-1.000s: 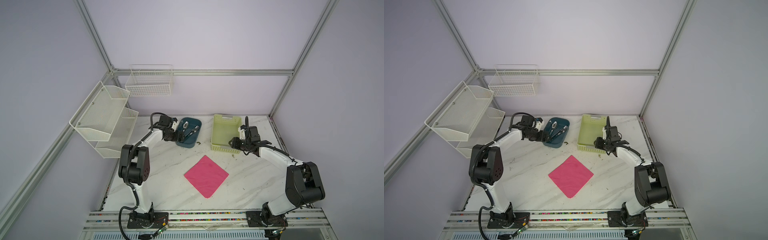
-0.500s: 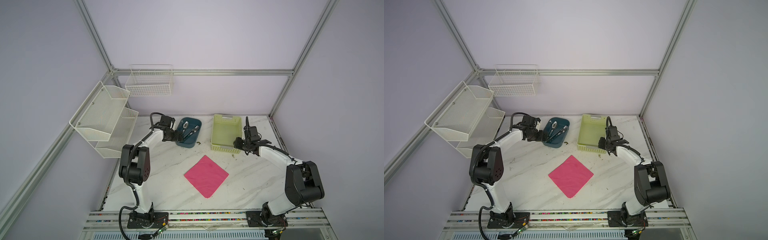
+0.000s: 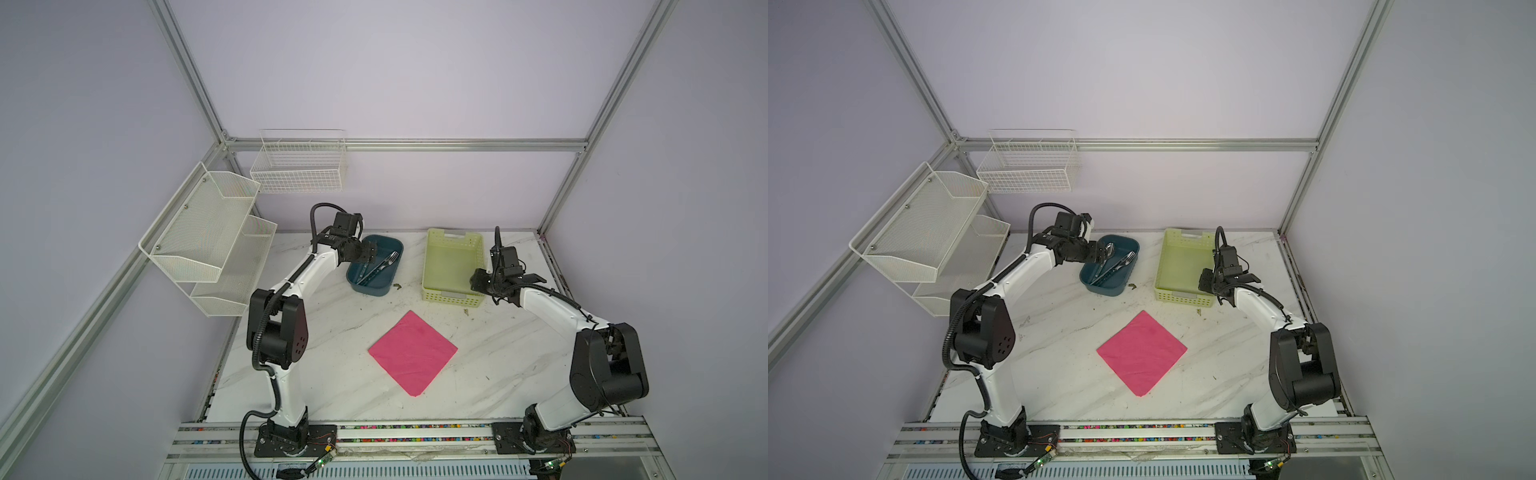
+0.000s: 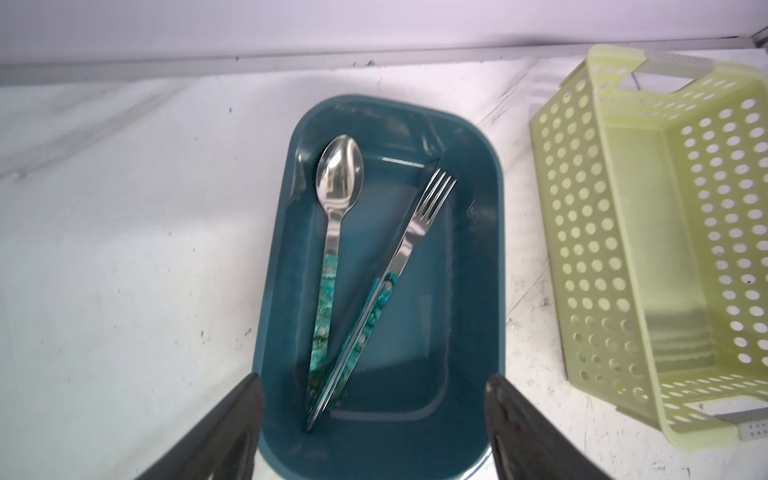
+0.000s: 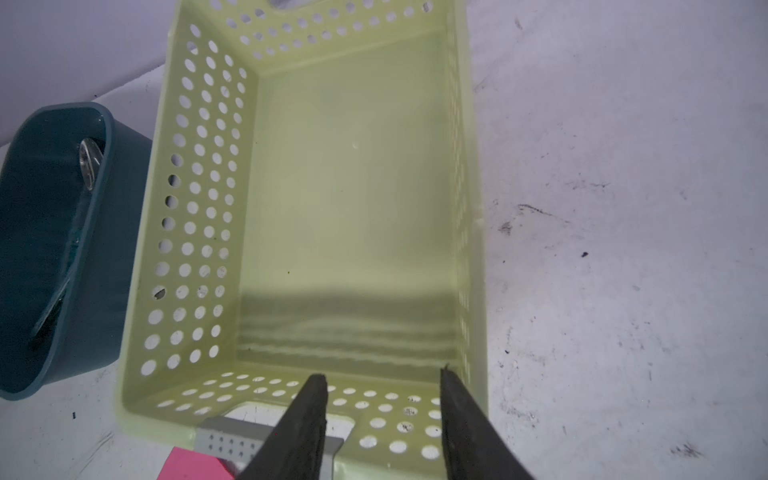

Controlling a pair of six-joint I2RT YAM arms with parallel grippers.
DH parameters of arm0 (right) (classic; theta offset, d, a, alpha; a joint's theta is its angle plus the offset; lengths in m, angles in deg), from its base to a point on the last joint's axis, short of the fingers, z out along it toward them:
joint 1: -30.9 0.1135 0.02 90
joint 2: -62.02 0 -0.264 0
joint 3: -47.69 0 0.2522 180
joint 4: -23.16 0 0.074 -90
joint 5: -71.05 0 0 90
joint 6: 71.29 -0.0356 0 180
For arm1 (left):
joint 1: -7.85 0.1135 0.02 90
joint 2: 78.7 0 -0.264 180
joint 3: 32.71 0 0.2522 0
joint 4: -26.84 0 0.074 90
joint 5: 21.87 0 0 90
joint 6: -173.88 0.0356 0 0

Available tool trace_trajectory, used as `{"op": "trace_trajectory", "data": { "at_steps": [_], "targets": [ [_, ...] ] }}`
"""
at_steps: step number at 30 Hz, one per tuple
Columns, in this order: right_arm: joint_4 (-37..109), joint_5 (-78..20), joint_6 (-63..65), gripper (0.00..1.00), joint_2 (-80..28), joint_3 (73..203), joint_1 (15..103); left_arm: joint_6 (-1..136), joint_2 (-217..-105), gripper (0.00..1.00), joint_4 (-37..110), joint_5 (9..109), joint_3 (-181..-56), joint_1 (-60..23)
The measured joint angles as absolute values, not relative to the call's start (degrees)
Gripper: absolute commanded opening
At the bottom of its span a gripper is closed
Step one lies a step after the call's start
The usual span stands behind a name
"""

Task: Place the utensils on the paper napkin and roll it up
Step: 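Move the left gripper over the teal tub while the right gripper rises above the basket, then lower the left gripper and grasp the green-handled spoon by its handle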

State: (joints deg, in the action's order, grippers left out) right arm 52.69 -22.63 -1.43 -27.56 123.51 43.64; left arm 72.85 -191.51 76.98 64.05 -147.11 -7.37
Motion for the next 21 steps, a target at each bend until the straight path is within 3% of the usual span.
{"op": "trace_trajectory", "data": {
  "at_steps": [4, 14, 19, 21],
  "targets": [
    [53.1, -22.9, -1.1, 0.47, -27.6, 124.7, 43.6, 73.9, -197.4, 0.65, 80.5, 63.7, -154.1, -7.5],
    [53.9, -23.1, -0.7, 0.47, -26.4, 125.0, 43.6, 76.3, -210.1, 0.50, 87.6, 65.4, -163.5, -7.4],
    [55.0, -23.1, -0.3, 0.47, -25.9, 125.0, 43.5, 77.6, -213.3, 0.34, 88.4, 67.6, -166.8, -7.4],
    [55.3, -23.1, -0.3, 0.47, -25.7, 125.0, 43.5, 78.1, -214.2, 0.33, 88.6, 68.0, -167.8, -7.4]
  ]
}}
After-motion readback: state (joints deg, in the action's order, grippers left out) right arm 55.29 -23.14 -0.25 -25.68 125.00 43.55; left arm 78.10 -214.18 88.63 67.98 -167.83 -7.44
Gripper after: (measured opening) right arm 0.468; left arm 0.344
